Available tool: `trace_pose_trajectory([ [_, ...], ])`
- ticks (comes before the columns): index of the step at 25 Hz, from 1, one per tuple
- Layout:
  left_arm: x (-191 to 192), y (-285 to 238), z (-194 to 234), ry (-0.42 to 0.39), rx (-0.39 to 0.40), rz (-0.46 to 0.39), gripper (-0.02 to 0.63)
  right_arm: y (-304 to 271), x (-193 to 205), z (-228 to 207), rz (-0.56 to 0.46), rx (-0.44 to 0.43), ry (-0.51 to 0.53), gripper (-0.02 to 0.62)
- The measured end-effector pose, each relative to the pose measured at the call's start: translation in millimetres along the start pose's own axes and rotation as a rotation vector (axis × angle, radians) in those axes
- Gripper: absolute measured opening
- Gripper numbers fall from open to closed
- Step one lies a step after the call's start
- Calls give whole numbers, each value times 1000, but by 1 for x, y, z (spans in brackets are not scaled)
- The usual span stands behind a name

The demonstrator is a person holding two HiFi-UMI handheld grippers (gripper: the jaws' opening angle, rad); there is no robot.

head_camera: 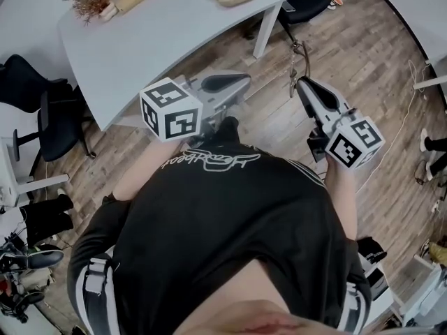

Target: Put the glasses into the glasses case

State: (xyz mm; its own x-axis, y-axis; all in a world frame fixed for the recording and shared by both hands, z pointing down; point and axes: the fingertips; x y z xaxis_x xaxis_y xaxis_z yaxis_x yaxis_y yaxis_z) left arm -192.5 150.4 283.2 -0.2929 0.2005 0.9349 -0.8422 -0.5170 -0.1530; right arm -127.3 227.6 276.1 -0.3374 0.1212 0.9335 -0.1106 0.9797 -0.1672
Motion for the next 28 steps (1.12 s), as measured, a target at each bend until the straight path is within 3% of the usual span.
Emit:
trace_pose_trajectory([
  [11, -49, -54, 144, 54, 10, 61, 6, -113, -40, -101, 30, 25, -79, 31],
  [19, -80, -85, 263, 94, -21, 77, 6, -209, -71, -174, 80, 18, -80, 31],
  [28, -95, -96, 340, 139, -56, 73, 6, -281, -92, -220, 112, 1, -72, 31],
])
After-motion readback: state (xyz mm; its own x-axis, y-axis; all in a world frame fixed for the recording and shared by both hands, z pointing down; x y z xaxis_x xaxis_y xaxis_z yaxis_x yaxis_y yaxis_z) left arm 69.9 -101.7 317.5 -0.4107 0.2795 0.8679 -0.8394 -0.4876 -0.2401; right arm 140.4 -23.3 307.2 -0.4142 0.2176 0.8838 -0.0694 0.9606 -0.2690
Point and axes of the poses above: the fingertips, and each gripper's own axes: y backward along the fingers, z to its left, x out of its underside, and after that the axes turned 5 degrees about -y, right-handed
